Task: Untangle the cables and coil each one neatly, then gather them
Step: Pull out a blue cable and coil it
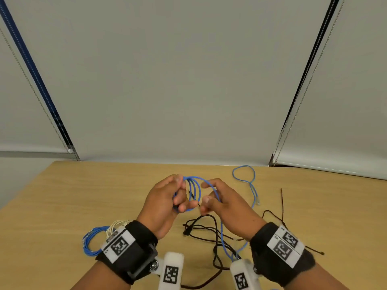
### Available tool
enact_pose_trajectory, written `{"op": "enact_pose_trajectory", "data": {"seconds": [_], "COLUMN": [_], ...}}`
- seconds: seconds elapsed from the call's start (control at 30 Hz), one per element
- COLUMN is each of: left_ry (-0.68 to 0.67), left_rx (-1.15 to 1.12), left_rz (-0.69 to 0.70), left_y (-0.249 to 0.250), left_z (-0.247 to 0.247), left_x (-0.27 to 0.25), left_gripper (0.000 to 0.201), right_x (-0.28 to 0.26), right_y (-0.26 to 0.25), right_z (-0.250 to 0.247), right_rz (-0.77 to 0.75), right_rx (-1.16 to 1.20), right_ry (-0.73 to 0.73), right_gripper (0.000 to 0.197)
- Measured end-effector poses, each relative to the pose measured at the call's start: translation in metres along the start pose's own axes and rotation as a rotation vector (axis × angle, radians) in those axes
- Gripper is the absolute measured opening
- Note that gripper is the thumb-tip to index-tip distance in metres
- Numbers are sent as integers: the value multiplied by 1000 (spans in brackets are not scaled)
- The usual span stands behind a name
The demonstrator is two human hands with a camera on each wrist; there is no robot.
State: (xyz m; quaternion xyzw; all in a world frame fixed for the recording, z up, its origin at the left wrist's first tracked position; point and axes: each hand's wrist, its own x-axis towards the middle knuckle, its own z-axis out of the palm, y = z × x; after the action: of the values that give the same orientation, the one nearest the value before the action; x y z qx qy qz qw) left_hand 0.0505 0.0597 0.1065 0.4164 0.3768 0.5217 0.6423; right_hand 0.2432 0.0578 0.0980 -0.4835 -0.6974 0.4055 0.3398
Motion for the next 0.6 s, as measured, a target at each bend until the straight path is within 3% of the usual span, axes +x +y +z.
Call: {"op": "enact_pose_trajectory", "data": {"seconds": [0.07,0.13,0.2,0.3,0.43,0.5,0.6], "left_ry": [-75,-156,-184,-84,134,200,148], "left_rx": [-295,-506,-598,-586,-318,84,573], "left_rz": [-33,-28,42,165,345,398,382], "left_y": [14,28,36,43,41,35,15], "left_z": [2,3,7,13,6,4,9], "left_x": [-2,-3,-4,-3,6,6,3], "left_gripper": [30,31,33,31,20,17,18], "right_x": [-2,-5,-10,-14,-21,-21,-14], "right_y": [2,3,7,4,-17,-30,-48], "right_z": [4,9,17,26,29,23,9], "right_rz": [53,75,89,34,-95,-160,-271], "right_rx": [82,2,-110,-239,-327,-314,-350], "right_ry": [-9,-85,-199,-274,-316,-268,-121], "right_gripper": [10,8,6,11,16,16,26]}}
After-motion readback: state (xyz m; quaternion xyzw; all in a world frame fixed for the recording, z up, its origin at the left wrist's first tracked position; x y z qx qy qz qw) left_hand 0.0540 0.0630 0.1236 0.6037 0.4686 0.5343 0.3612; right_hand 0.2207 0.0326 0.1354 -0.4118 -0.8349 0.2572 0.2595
